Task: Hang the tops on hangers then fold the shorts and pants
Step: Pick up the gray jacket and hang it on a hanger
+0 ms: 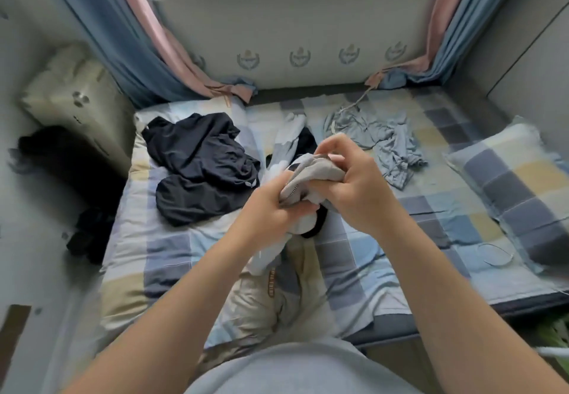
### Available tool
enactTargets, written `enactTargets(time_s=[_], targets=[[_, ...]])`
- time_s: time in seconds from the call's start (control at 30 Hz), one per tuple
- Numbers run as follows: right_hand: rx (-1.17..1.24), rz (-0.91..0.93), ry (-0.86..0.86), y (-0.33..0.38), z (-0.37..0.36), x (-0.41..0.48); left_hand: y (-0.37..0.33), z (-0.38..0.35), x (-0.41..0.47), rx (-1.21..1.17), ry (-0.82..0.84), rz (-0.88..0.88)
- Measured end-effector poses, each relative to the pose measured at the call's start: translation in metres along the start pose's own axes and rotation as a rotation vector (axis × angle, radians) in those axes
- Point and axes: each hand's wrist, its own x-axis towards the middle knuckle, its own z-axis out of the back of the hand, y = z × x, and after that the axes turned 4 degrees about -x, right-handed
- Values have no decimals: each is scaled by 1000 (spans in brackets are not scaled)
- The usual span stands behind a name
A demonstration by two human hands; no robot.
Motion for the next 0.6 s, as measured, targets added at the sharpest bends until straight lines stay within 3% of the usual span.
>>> enactTargets(time_s=[0.17, 0.3, 0.6], targets=[[202, 123, -182, 44, -7, 16, -54, 38, 7, -107, -115, -229], [350, 138, -213, 52, -2, 22, -88, 58, 13, -246, -154, -258], [107, -261, 53, -50, -18, 18, -105, 42, 18, -337, -215, -215]])
